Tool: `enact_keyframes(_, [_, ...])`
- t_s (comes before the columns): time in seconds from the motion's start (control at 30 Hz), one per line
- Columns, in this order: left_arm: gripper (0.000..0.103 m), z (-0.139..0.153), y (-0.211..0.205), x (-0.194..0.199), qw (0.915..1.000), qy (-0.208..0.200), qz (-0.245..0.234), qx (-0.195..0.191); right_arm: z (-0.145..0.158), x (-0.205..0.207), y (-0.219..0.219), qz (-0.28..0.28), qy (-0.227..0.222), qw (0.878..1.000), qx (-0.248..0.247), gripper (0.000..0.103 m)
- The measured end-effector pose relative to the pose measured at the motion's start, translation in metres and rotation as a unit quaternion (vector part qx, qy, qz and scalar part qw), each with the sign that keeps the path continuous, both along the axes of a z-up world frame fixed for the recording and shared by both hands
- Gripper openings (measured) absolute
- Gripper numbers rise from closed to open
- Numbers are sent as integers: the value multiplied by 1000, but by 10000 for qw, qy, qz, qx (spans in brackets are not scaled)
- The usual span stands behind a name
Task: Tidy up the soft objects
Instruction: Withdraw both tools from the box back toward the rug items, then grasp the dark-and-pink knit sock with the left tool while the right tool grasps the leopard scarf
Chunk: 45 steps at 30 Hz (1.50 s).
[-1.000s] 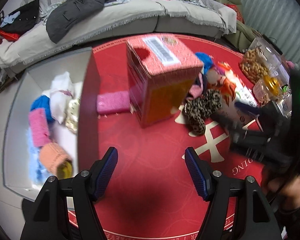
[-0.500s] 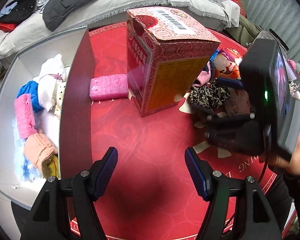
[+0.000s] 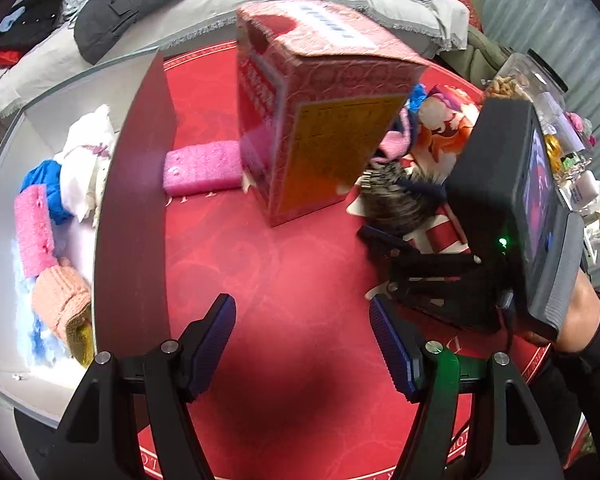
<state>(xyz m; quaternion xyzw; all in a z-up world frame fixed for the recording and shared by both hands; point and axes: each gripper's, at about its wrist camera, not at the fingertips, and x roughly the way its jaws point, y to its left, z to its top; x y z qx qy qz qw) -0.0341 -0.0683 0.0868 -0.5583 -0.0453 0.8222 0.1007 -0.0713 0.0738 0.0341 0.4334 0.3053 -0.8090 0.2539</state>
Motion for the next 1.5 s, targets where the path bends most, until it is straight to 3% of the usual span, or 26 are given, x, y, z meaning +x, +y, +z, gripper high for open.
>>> enact_keyframes(0.07, [71,6,2,-2,9999,88,-45,139,1,3,4,-1,-289,9995,-139,38])
enact_keyframes(0.2, [71,17,10,-6,9988,197,-249,367,6,45,23,125,-581,9972,-457,35])
enact_keyframes(0.3, [71,24,37,-11,9966,247,-671,411,7,83,44,4,-728,9951,-669,36])
enact_keyframes(0.33, [71,25,53,-13,9951,278,-883,335,7,92,50,-86,-725,9948,-707,38])
enact_keyframes(0.4, [71,25,77,-17,9918,360,-1206,220,6,105,58,-317,-738,9940,-742,77])
enact_keyframes(0.43, [71,27,93,-22,9887,454,-1423,142,7,109,62,-424,-748,9931,-794,81])
enact_keyframes(0.73, [71,0,157,-65,9595,1115,-2351,-1082,20,128,98,-701,-452,9903,-1116,82])
enact_keyframes(0.87, [71,-20,168,-66,9446,1179,-2734,-1377,29,126,103,-772,-373,9872,-1346,82])
enact_keyframes(1.07, [71,-31,173,-83,9410,1358,-2715,-1493,25,118,108,-816,-487,9844,-1481,82])
enact_keyframes(1.1, [73,-32,175,-87,9397,1395,-2711,-1547,24,117,108,-817,-499,9841,-1496,82])
enact_keyframes(1.17, [95,-35,179,-91,9343,1502,-2762,-1682,22,110,108,-823,-517,9832,-1547,82])
enact_keyframes(1.23, [97,-39,181,-95,9293,1573,-2861,-1728,20,107,108,-847,-533,9823,-1585,82])
enact_keyframes(1.27, [95,-42,181,-97,9293,1529,-2910,-1686,20,106,108,-864,-541,9818,-1601,82])
enact_keyframes(1.3, [86,-46,180,-100,9317,1395,-2972,-1556,19,104,107,-878,-546,9816,-1607,82])
enact_keyframes(1.33, [67,-50,179,-104,9342,1205,-3056,-1388,18,103,107,-890,-550,9814,-1609,82])
enact_keyframes(1.4, [66,-50,177,-107,9355,1257,-3011,-1355,18,99,108,-895,-563,9812,-1614,82])
enact_keyframes(1.43, [59,-50,178,-107,9349,1310,-2955,-1466,19,99,109,-900,-561,9813,-1607,82])
enact_keyframes(1.47, [38,-48,179,-106,9349,1339,-2904,-1537,19,98,109,-897,-566,9814,-1599,82])
enact_keyframes(1.5, [29,-44,180,-103,9353,1353,-2896,-1520,19,98,109,-887,-571,9816,-1593,82])
